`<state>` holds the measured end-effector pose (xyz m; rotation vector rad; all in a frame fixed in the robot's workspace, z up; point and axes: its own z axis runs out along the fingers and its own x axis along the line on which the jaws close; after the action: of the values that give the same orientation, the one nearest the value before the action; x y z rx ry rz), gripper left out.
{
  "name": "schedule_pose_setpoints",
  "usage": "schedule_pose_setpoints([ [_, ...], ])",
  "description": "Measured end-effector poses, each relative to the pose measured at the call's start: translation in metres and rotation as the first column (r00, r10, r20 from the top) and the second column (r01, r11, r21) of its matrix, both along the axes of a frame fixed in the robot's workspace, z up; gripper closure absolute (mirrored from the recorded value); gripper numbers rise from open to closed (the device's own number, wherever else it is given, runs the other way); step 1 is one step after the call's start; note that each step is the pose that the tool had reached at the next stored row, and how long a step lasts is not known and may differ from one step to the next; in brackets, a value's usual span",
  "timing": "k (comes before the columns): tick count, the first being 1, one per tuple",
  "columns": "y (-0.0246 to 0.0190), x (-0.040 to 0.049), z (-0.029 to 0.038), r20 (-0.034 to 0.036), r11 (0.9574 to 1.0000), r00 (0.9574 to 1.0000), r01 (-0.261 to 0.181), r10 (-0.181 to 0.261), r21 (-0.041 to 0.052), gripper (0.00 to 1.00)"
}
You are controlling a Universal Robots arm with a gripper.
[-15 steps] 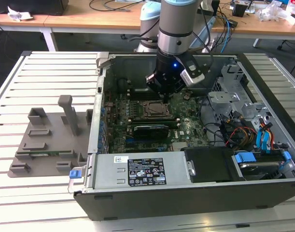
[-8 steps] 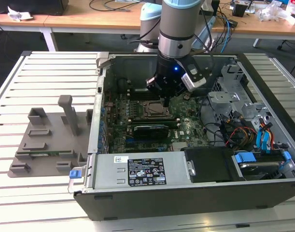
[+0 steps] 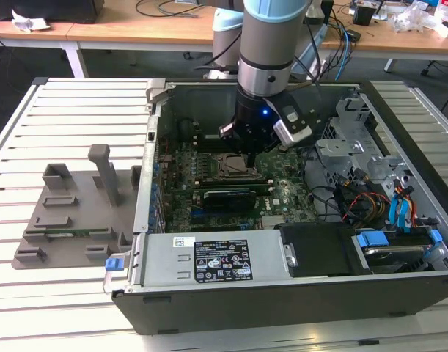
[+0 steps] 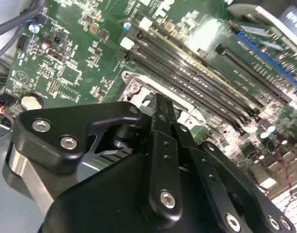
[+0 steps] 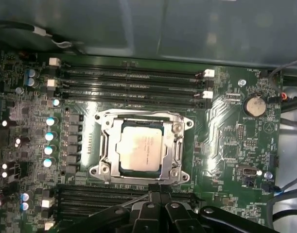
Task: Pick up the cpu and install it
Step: 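Install the second cpu locking lever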
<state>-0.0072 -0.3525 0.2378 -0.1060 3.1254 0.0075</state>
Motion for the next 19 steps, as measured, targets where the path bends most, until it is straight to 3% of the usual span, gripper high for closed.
schedule_pose_setpoints([
  [4, -0.0095, 0.0, -0.0005, -0.0001, 1.0, 1.0, 0.0, 0.0, 0.0004, 0.89],
  [6, -0.0198, -0.0003, -0.0009, -0.0001, 1.0, 1.0, 0.0, 0.0, 0.002, 0.89],
  [8, -0.0234, -0.0006, -0.0012, -0.0002, 1.0, 1.0, 0.0, 0.0, 0.0029, 0.89],
  [9, -0.0276, -0.001, -0.0015, -0.0002, 1.0, 1.0, 0.0, 0.0, 0.0077, 0.89],
  [11, -0.0319, -0.003, -0.002, -0.0001, 0.9997, 1.0, 0.0, 0.0, 0.0261, 0.89],
  [12, -0.0321, -0.0053, -0.0021, -0.0001, 0.9986, 1.0, 0.0, 0.0, 0.0531, 0.89],
  [13, -0.0323, -0.0092, -0.003, -0.0002, 0.9954, 1.0, 0.0, 0.0, 0.0956, 0.89],
  [14, -0.0318, -0.0125, -0.0059, -0.0001, 0.994, 1.0, 0.0, 0.0, 0.1091, 0.89],
  [16, -0.0304, -0.015, -0.0076, -0.0001, 0.9926, 1.0, 0.0, 0.0, 0.1212, 0.89],
  [19, -0.0305, -0.0208, -0.0108, -0.0002, 0.9926, 1.0, 0.0, 0.0, 0.1218, 0.89],
])
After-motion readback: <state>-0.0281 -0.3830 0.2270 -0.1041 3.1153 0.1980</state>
